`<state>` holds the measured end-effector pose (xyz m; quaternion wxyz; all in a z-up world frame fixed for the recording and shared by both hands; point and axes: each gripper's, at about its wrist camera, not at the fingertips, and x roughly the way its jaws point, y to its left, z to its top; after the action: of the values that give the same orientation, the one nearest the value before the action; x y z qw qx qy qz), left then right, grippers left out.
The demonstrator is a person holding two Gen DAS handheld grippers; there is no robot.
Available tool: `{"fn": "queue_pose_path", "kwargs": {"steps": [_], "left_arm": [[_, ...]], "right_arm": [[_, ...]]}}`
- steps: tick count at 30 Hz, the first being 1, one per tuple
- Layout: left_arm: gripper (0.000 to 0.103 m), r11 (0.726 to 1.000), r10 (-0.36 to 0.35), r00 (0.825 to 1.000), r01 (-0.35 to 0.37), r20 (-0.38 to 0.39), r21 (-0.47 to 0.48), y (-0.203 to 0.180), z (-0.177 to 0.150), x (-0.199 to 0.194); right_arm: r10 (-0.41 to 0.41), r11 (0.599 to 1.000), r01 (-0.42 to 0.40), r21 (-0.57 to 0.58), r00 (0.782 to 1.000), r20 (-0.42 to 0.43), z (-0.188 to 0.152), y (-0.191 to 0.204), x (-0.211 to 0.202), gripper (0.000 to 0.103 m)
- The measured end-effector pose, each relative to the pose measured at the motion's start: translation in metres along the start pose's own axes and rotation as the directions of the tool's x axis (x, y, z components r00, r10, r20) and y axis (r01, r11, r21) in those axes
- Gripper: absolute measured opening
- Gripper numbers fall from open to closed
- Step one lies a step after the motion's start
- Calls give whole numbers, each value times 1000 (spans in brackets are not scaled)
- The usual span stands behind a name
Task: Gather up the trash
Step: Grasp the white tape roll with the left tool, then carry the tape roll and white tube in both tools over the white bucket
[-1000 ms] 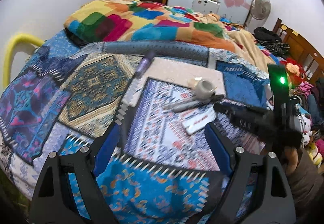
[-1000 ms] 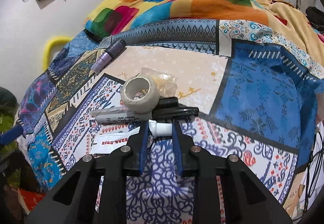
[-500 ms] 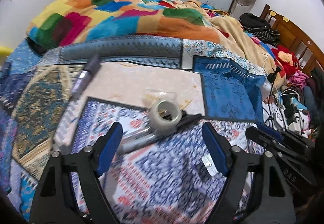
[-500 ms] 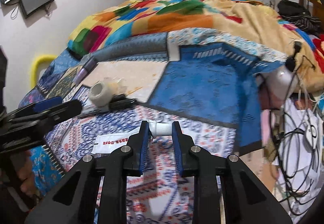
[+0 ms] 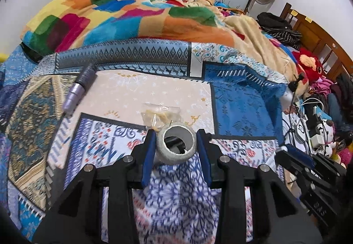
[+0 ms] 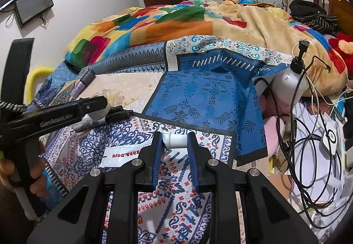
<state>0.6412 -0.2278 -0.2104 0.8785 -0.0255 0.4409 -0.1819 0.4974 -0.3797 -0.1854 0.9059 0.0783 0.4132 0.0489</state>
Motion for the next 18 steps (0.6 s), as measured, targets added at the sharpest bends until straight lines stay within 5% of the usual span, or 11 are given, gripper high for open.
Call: {"fn": "queue_pose_path", "kwargs": {"steps": [18], "left_arm": [[37, 996, 79, 979, -83, 189, 17, 0, -39, -218]], "right_arm": [[62, 997, -54, -56, 988, 143, 12, 58, -138, 21]]}}
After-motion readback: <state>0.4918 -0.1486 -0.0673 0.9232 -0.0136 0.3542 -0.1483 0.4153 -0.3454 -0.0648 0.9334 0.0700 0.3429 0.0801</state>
